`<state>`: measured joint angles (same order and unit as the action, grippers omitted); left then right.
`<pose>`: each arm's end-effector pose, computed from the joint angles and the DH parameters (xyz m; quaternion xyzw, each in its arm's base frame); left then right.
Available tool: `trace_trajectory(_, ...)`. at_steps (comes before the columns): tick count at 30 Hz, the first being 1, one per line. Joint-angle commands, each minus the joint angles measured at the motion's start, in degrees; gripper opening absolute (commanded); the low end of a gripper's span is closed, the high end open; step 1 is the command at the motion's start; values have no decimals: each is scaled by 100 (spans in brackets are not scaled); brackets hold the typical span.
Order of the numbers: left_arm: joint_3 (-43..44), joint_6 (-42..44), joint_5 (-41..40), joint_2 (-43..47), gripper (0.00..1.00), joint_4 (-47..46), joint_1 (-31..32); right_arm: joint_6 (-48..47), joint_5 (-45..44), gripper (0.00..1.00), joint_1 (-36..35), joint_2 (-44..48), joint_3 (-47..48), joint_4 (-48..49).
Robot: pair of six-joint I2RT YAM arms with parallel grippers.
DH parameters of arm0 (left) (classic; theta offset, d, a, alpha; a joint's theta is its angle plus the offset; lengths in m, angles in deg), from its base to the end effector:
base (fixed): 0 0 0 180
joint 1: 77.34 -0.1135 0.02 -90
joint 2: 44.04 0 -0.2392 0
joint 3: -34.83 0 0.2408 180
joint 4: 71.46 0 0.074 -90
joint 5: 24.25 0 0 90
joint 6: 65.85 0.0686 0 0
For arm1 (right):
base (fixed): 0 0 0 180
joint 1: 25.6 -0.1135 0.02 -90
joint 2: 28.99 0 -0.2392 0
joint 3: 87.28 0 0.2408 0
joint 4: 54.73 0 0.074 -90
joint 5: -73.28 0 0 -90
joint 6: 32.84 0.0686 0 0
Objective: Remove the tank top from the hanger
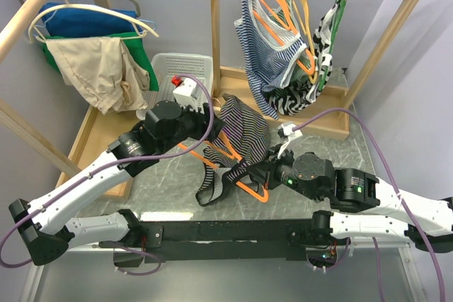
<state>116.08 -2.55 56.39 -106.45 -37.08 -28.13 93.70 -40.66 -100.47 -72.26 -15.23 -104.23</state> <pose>0.1872 -0.1999 0.3653 0.1065 0.7879 -0.3196 0.5154 0.0751 0.1711 0.3450 -0.1529 0.7989 0.3632 0.4543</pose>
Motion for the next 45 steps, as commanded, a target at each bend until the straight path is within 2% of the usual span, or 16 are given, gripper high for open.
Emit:
trace_trajectory(1, 23, 68, -136, 10, 62, -394, 18, -41, 48, 0, -45, 99, 12, 510)
trace_trajectory(5, -12, 68, -197, 19, 60, -606, 27, -67, 92, 0, -45, 90, 21, 536)
trace_trajectory(8, 58, 103, -206, 1, 53, -650, 27, -59, 100, 0, -45, 73, 38, 519)
trace_trajectory(18, -38, 42, -171, -78, 50, -500, 27, -59, 100, 0, -45, 213, 12, 536)
trace_trajectory(21, -152, 16, -180, -52, 42, -597, 27, -67, 109, 0, -45, 231, 12, 545)
trace_trajectory(22, -179, 16, -180, -43, 32, -623, 27, -67, 109, 0, -45, 231, 12, 554)
trace_trajectory(24, -161, 24, -162, -60, 24, -641, 27, -76, 101, 0, -45, 231, 12, 545)
trace_trajectory(29, -108, 33, -83, -148, 18, -632, 27, -67, 109, 0, -45, 248, 3, 536)
trace_trajectory(33, -100, 7, -83, -166, 1, -650, 27, -67, 118, 0, -45, 275, -32, 545)
trace_trajectory(36, -38, 42, -162, -184, 1, -623, 18, -41, 109, 0, -45, 249, -6, 501)
trace_trajectory(37, -3, 51, -206, -192, 1, -589, 27, 2, 83, 4, -45, 222, 20, 466)
trace_trajectory(39, 32, 95, -337, -210, 1, -545, 27, 292, -259, 21, -45, 108, 265, 46)
trace_trajectory(40, 58, 112, -416, -245, 1, -518, 27, 528, -434, 36, -45, 30, 380, -374)
trace_trajectory(42, 102, 138, -731, -262, 1, -404, 27, 1002, -1154, 48, -45, -50, 775, -990)
trace_trajectory(45, 155, 130, -1223, -368, 1, -219, 36, 1496, -1718, 59, -45, -94, 1206, -1835)
